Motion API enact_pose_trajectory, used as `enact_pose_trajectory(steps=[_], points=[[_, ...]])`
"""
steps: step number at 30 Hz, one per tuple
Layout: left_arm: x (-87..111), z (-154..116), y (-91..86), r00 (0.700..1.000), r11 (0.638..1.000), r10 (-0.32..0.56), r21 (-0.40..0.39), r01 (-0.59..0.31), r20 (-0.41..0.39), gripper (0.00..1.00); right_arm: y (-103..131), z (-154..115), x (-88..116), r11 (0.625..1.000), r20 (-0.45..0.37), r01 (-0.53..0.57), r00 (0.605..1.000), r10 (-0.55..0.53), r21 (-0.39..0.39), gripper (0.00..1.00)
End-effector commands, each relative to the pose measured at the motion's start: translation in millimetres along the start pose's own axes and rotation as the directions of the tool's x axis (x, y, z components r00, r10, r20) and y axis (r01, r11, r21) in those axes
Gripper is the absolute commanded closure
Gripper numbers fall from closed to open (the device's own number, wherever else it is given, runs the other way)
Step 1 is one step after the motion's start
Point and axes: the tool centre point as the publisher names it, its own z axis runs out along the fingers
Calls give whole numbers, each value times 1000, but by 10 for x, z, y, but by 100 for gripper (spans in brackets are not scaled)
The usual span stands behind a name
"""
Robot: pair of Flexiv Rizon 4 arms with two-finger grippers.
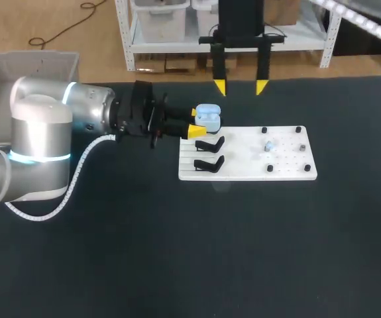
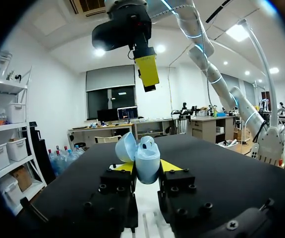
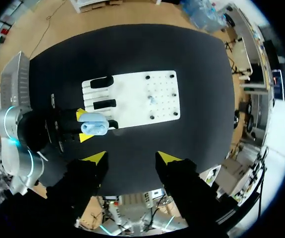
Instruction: Pick up each earbud case from the left stands, insert the matching earbuds, close the lid, and place the case in the box.
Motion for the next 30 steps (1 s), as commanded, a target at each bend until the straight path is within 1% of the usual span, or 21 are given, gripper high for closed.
enact_pose_trajectory(steps=[1, 3, 6, 8, 10, 12, 14, 15, 17, 22, 30], points=[[-1, 0, -23, 1000, 1000, 3, -6, -3, 0, 100, -278, 61, 125, 942, 280, 144, 958, -56, -302, 33], [-1, 0, -23, 1000, 1000, 3, -6, -3, 0, 100, -322, 70, 105, 932, 307, 170, 949, -68, -321, 38], [-1, 0, -23, 1000, 1000, 3, -6, -3, 0, 100, -388, 95, 61, 916, 338, 196, 938, -71, -350, 42], [-1, 0, -23, 1000, 1000, 3, -6, -3, 0, 100, -426, 132, 5, 912, 359, 201, 931, -64, -357, 42], [-1, 0, -23, 1000, 1000, 3, -6, -3, 0, 100, -460, 189, -102, 916, 378, 172, 925, -25, -362, 40], [-1, 0, -23, 1000, 1000, 3, -6, -3, 0, 100, -488, 214, -178, 912, 359, 132, 933, 18, -388, 40], [-1, 0, -23, 1000, 1000, 3, -6, -3, 0, 100, -509, 250, -265, 904, 328, 90, 943, 58, -419, 32], [-1, 0, -23, 1000, 1000, 3, -6, -3, 0, 100, -520, 267, -287, 897, 314, 76, 947, 73, -436, 30], [-1, 0, -23, 1000, 1000, 3, -6, -3, 0, 100, -531, 323, -326, 889, 306, 66, 948, 85, -453, 32], [-1, 0, -23, 1000, 1000, 3, -6, -3, 0, 100, -558, 481, -373, 894, 303, 66, 950, 81, -444, 39], [-1, 0, -23, 1000, 1000, 3, -6, -3, 0, 100, -642, 786, -482, 909, 255, 20, 962, 96, -416, 42]])
